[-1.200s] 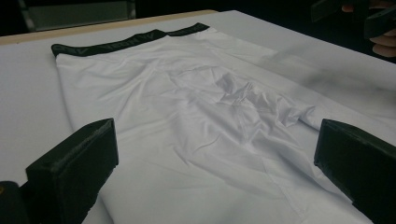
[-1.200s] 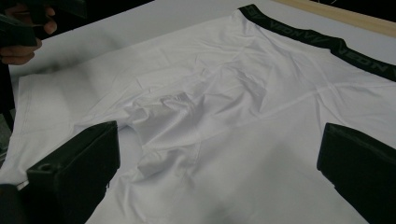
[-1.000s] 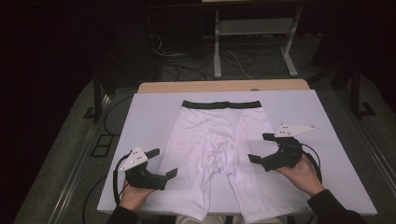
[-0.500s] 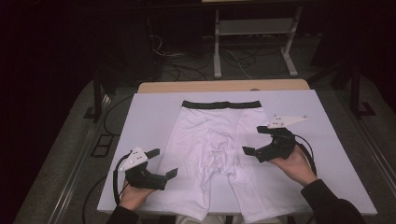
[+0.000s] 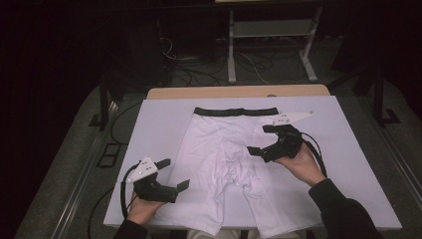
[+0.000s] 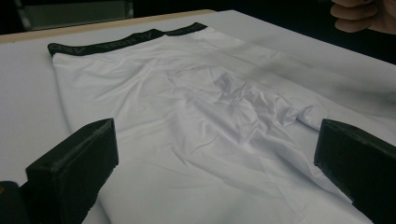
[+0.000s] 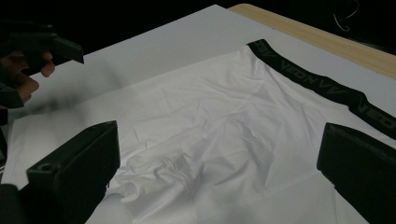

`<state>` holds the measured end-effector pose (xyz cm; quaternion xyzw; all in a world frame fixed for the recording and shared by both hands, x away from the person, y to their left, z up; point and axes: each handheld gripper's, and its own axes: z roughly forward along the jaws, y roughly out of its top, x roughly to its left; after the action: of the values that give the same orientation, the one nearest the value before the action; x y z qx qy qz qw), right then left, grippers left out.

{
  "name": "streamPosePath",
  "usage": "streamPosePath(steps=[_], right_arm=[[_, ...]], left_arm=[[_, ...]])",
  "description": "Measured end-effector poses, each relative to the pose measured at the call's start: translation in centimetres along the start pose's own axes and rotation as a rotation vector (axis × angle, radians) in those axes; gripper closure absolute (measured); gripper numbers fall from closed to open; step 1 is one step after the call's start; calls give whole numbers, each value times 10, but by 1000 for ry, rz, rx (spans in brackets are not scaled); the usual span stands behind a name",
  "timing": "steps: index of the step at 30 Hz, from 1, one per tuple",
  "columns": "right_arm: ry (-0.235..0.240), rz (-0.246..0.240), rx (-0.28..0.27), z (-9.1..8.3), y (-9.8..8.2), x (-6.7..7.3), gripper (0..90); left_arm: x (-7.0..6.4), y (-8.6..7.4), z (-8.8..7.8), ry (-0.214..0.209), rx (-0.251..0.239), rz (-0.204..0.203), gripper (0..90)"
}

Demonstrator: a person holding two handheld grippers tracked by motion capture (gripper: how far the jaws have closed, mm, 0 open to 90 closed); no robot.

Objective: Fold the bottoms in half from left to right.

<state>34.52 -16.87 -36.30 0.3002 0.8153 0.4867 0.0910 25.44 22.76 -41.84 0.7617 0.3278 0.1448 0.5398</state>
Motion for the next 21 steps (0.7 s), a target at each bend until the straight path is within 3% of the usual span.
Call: streamPosePath(steps=[21], right_arm=[[14, -13, 6, 34, 39, -4, 0]], left_arm=[[1, 0, 0, -5, 0, -1, 0]])
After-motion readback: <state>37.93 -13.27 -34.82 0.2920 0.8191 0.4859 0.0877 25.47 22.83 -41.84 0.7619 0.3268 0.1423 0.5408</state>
